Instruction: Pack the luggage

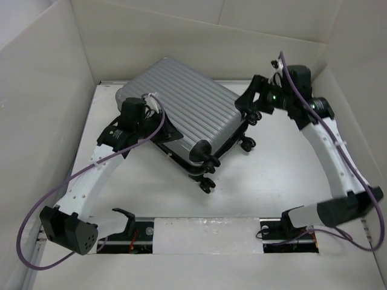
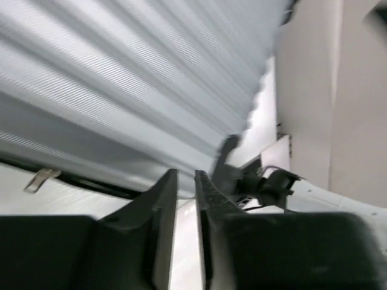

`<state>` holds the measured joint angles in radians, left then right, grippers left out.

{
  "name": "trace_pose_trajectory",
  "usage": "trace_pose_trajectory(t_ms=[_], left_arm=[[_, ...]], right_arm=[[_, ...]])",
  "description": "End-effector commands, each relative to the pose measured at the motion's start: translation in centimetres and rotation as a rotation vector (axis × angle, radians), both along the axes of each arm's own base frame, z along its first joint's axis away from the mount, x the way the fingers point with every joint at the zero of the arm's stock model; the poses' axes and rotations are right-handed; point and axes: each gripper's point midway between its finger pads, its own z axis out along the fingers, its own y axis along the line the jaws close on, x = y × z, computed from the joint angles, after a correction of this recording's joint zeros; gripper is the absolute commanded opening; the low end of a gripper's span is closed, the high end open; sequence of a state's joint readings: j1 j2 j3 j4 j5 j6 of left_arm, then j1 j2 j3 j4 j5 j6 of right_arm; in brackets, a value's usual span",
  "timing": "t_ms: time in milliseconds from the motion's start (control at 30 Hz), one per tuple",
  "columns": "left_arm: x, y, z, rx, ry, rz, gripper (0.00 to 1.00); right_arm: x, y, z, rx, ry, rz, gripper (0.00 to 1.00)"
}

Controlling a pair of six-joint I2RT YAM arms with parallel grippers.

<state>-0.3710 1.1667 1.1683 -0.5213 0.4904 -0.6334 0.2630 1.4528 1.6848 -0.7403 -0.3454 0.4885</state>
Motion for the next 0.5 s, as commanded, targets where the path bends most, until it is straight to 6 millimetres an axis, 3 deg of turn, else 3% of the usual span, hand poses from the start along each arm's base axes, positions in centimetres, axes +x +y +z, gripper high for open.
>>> trace_pose_trajectory(t_ms=[0,33,100,133,167,200,233,267,300,400,433,467], left_arm=[[1.2,-1.2,7.0,-0.11,-0.178,0.011,0.16],[1.6,-0.7,7.9,-0.089,-0.217,0.035,0.18],[3.6,1.1,8.1,-0.003,-0.23,0.137,0.29],[5.0,2.3,10.2,0.009,-0.287,0.211,0.47],[5.8,3.0,10.7,-0.001,-0.294,0.244,0.56],[7.5,4.1,11.5,-0.021,-0.317,0.299,0.63],[8.1,4.1,12.4,-0.057,-0.331,0.294,0.68],[9.0,4.5,13.0,-0.07,-0.348,0.317,0.76],[10.4,4.8,12.5,-0.058,-0.342,0.341,0.79],[13.5,7.9,13.9,-0.016,-0.374,0.477,0.85],[15.0,10.0,13.4,0.014,-0.367,0.551,0.87],[15.6,11.6,13.2,0.017,-0.366,0.611,0.87]], right_arm=[[-3.9,-1.6,-3.6,-0.073,0.056,-0.1,0.75],[-4.9,-2.7,-7.1,-0.104,0.13,-0.156,0.72],[-6.3,-4.6,-7.2,-0.029,0.143,-0.266,0.45],[-6.3,-5.8,-7.5,0.006,0.151,-0.296,0.35],[-6.9,-6.5,-9.1,0.022,0.182,-0.308,0.27],[-7.4,-7.0,-8.4,0.052,0.16,-0.323,0.13],[-7.2,-7.8,-8.4,0.083,0.161,-0.355,0.11],[-7.6,-7.2,-9.6,0.094,0.191,-0.324,0.11],[-7.5,-6.9,-10.3,0.1,0.207,-0.307,0.17],[-6.7,-4.7,-13.1,0.115,0.274,-0.232,0.26],[-5.8,-4.2,-14.8,0.114,0.325,-0.217,0.27],[-5.0,-3.4,-15.0,0.128,0.316,-0.186,0.27]])
